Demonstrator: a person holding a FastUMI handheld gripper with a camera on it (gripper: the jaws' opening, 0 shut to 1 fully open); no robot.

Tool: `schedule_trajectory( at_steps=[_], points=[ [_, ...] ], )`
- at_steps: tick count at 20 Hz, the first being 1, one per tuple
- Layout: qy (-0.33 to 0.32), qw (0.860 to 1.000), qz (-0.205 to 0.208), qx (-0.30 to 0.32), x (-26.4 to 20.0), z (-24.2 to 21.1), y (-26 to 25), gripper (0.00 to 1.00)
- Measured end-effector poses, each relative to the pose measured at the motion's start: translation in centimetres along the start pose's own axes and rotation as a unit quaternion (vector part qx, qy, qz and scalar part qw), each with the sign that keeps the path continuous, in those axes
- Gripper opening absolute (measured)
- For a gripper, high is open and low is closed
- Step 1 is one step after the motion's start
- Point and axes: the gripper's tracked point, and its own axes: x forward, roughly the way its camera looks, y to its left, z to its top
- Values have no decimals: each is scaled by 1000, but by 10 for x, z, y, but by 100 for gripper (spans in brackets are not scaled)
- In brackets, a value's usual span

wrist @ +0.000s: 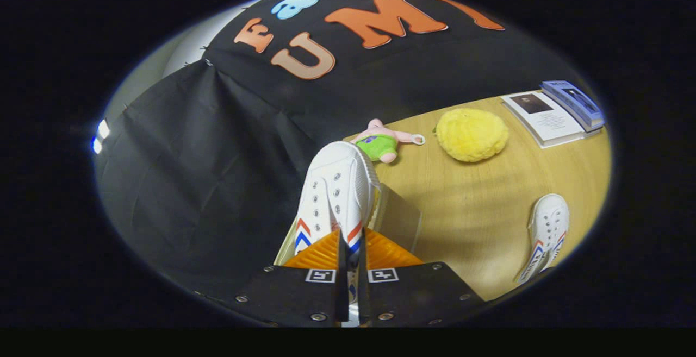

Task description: Open the storage box then place both shoes into the box .Put the left shoe in first, then the right shoe, with the right side of both shoes facing outward in a uniform manner.

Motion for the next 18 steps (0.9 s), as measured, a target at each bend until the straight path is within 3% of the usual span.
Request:
schedule_trajectory(
  at_steps=[4,8,10,14,18],
  points=[
    [37,999,5,-19,36,-25,15,7],
    [58,995,-36,-68,60,-39,5,7],
    [57,994,-35,-85,57,-41,7,8],
    [47,996,17,-67,41,-37,22,27],
    [-10,996,17,-89,-12,-17,7,53]
  ],
)
